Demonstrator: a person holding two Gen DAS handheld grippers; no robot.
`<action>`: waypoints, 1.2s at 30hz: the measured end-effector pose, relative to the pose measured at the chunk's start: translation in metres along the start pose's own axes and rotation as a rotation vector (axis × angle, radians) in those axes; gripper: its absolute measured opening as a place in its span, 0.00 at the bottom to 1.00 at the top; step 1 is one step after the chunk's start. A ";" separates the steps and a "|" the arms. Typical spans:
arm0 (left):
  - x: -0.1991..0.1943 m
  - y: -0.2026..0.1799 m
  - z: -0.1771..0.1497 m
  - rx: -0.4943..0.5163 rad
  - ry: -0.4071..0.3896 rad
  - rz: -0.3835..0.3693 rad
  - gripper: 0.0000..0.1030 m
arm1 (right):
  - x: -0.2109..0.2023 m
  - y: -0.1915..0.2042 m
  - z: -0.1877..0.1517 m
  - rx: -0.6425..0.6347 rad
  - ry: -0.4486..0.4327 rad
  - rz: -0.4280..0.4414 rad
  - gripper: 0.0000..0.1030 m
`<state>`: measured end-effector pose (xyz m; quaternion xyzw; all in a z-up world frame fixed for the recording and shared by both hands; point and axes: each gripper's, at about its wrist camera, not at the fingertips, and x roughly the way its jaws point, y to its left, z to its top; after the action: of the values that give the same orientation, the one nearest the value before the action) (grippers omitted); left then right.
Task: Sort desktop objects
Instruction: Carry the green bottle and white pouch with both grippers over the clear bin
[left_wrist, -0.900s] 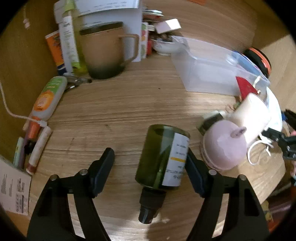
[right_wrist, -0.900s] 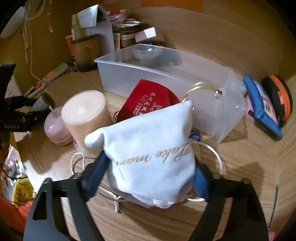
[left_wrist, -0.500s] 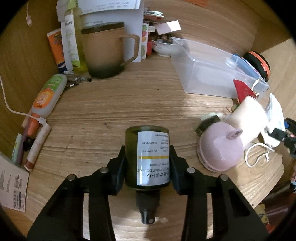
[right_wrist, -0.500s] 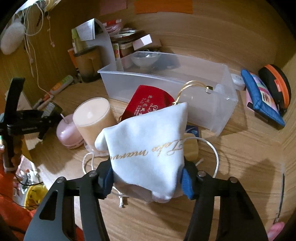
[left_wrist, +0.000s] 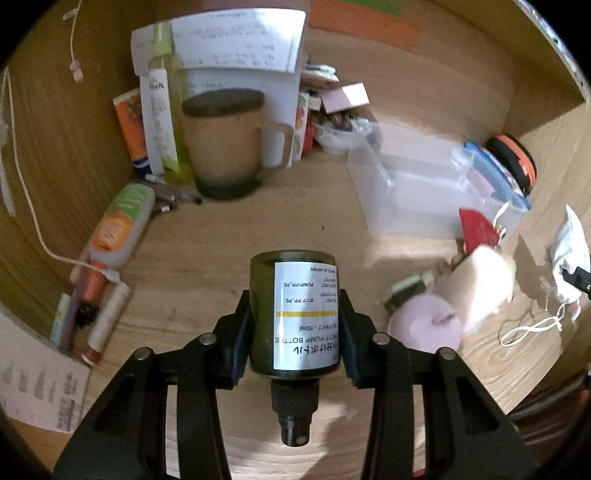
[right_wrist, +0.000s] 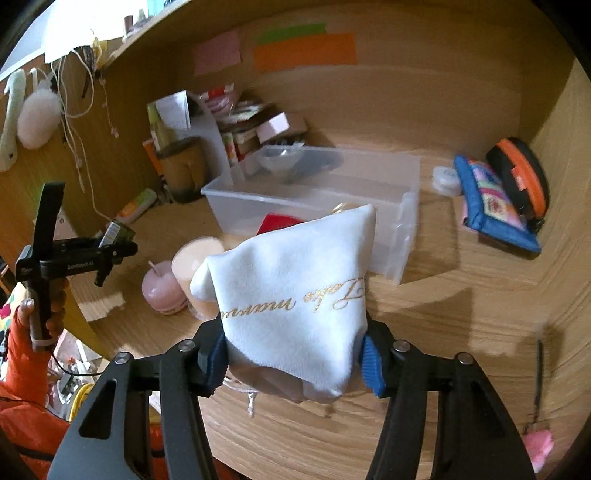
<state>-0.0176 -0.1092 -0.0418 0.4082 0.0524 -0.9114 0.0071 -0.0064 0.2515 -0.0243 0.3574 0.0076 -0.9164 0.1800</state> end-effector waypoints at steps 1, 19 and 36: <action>-0.003 0.002 0.004 -0.003 -0.004 -0.008 0.40 | -0.004 -0.001 0.002 -0.002 -0.010 -0.004 0.53; -0.033 -0.016 0.094 0.073 -0.087 -0.097 0.40 | -0.040 -0.031 0.080 -0.003 -0.165 -0.042 0.53; 0.019 -0.064 0.145 0.195 -0.054 -0.121 0.44 | 0.028 -0.034 0.147 -0.019 -0.163 0.008 0.53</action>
<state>-0.1414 -0.0594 0.0459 0.3785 -0.0120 -0.9215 -0.0864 -0.1331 0.2534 0.0627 0.2797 0.0001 -0.9417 0.1872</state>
